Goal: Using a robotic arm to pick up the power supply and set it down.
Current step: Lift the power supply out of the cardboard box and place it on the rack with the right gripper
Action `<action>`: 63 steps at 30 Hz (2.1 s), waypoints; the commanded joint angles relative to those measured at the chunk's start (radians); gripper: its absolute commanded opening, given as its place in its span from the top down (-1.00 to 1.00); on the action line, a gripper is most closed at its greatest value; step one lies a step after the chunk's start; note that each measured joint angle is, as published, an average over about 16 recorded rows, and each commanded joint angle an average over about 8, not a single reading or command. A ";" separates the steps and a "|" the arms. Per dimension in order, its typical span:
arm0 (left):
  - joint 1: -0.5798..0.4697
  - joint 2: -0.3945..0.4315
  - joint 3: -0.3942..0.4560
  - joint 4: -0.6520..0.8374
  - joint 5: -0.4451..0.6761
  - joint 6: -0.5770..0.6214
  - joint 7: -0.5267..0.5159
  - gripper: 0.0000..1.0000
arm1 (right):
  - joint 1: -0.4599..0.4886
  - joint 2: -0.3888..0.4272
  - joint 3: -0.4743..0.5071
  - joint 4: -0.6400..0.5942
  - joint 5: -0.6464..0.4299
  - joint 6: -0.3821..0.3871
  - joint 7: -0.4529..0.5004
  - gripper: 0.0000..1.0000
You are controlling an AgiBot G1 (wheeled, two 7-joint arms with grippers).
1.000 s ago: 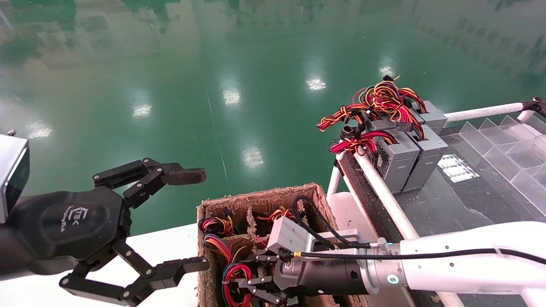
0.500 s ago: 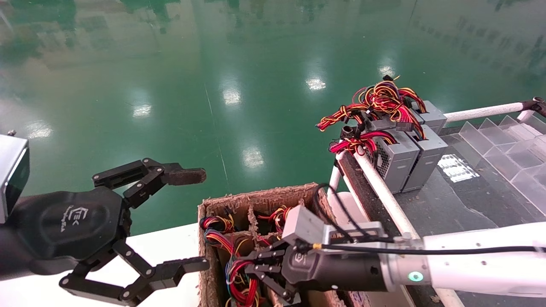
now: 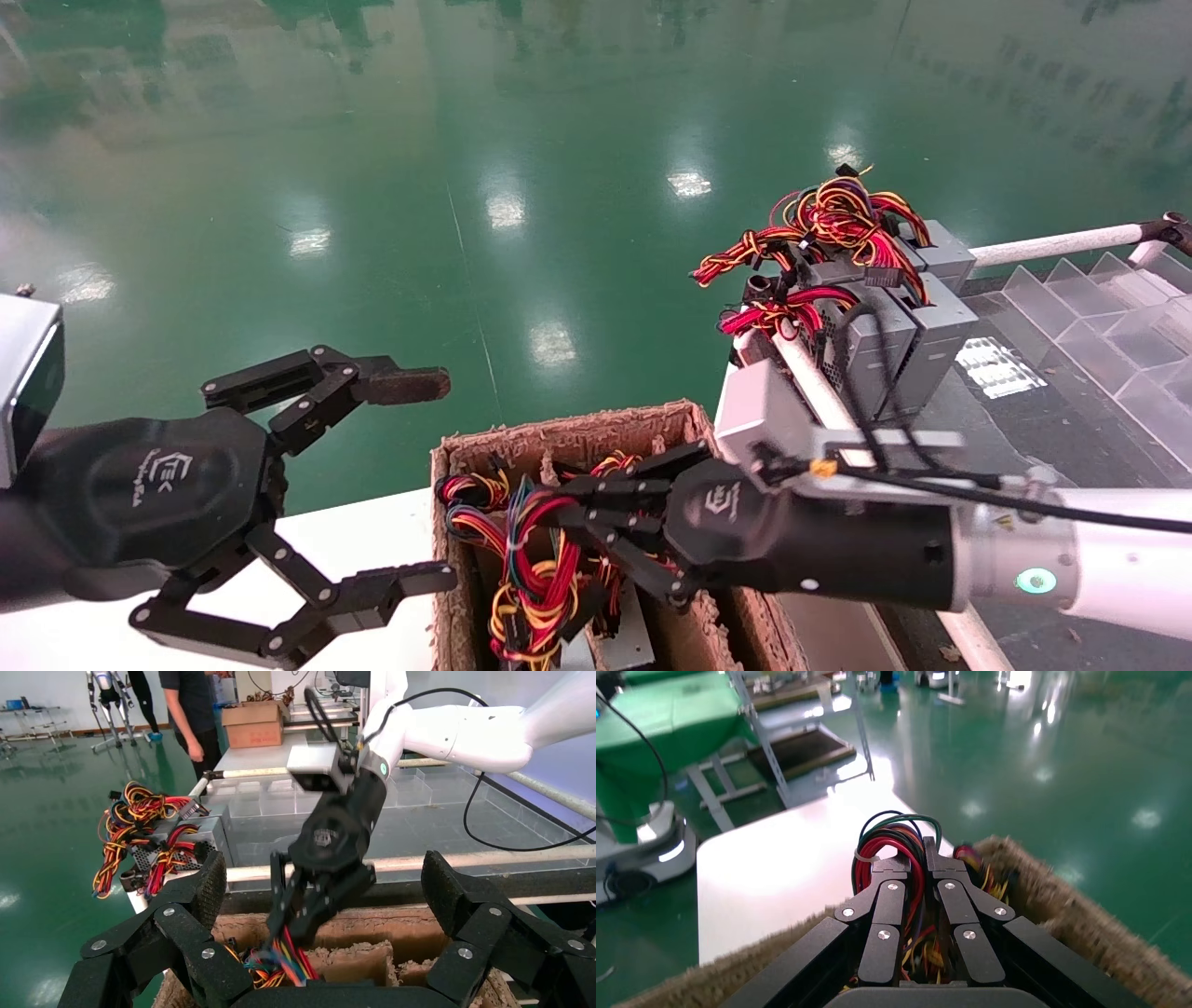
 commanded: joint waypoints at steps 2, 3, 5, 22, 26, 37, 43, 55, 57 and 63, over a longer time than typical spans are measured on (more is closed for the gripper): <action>0.000 0.000 0.000 0.000 0.000 0.000 0.000 -1.00 | -0.005 0.014 0.022 0.001 0.035 -0.006 -0.005 1.00; 0.000 0.000 0.000 0.000 0.000 0.000 0.000 -1.00 | -0.004 0.017 0.028 0.000 0.046 -0.008 -0.006 1.00; 0.000 0.000 0.000 0.000 0.000 0.000 0.000 -1.00 | -0.003 0.023 0.042 -0.001 0.066 -0.011 -0.008 1.00; 0.000 0.000 0.000 0.000 0.000 0.000 0.000 -1.00 | 0.022 0.120 0.195 -0.031 0.260 -0.051 -0.052 1.00; 0.000 0.000 0.000 0.000 0.000 0.000 0.000 -1.00 | 0.038 0.144 0.230 -0.061 0.290 -0.053 -0.067 1.00; 0.000 0.000 0.000 0.000 0.000 0.000 0.000 -1.00 | 0.121 0.226 0.301 -0.213 0.299 -0.061 -0.141 1.00; 0.000 0.000 0.000 0.000 0.000 0.000 0.000 -1.00 | 0.163 0.270 0.306 -0.322 0.275 -0.111 -0.190 1.00; 0.000 0.000 0.000 0.000 0.000 0.000 0.000 -1.00 | 0.161 0.355 0.296 -0.513 0.179 -0.107 -0.297 1.00; 0.000 0.000 0.000 0.000 0.000 0.000 0.000 -1.00 | 0.169 0.363 0.289 -0.537 0.151 -0.083 -0.312 1.00; 0.000 0.000 0.000 0.000 0.000 0.000 0.000 -1.00 | 0.201 0.368 0.275 -0.601 0.081 0.006 -0.356 1.00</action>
